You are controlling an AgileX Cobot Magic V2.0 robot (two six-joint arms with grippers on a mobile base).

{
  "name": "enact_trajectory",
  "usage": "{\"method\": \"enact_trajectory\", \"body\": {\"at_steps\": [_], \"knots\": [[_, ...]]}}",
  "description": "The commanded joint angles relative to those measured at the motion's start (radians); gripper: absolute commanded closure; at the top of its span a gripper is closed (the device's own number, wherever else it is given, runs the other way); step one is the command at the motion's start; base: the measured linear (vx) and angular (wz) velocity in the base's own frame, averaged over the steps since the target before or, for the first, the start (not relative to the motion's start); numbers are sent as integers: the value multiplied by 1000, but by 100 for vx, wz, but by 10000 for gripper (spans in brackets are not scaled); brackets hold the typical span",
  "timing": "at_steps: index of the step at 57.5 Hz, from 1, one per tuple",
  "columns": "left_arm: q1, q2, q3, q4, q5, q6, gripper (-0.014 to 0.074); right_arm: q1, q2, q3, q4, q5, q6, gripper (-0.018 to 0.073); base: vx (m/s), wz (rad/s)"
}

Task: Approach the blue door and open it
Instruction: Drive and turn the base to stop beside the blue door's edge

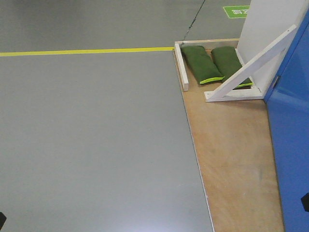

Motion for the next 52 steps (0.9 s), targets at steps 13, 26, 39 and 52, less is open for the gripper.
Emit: {"method": "enact_trajectory", "body": {"at_steps": [13,26,39,52], "knots": [[-2,-14,-25,-6,-87,-7,524,-3,-14,4,-5,-80,-5,561,6,4],[-2,-14,-25,-6,-87,-7,524,-3,-14,4,-5,-80,-5,561,0,0],[-2,-14,-25,-6,-87,-7,524,-3,-14,4,-5,-80,-5,561,0,0],[-2,-14,-25,-6,-87,-7,524,-3,-14,4,-5,-80,-5,561,0,0]]}}
